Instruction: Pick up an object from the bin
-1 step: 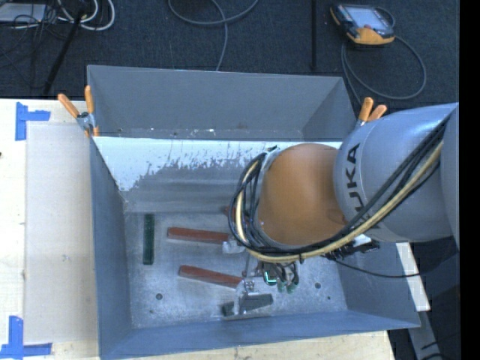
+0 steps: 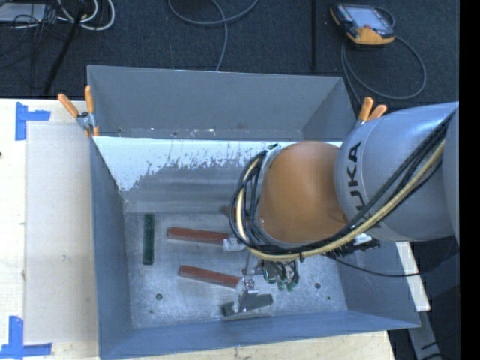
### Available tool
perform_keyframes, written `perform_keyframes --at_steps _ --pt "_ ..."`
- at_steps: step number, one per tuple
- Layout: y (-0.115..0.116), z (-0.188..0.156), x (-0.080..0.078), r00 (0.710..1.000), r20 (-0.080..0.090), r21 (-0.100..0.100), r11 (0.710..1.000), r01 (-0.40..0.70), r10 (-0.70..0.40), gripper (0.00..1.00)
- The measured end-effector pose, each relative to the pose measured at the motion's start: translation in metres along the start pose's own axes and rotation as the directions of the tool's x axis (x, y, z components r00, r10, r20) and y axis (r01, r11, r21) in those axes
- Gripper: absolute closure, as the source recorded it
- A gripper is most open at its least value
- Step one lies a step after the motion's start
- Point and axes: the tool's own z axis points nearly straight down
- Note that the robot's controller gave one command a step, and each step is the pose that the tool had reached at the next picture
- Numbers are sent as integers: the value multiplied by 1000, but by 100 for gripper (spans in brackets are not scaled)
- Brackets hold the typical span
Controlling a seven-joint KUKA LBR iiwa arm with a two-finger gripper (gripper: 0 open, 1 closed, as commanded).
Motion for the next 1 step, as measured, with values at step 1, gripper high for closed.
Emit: perform_keyframes --at_steps 1 --pt "-23 80 -57 990 10 -2 990 143 -143 100"
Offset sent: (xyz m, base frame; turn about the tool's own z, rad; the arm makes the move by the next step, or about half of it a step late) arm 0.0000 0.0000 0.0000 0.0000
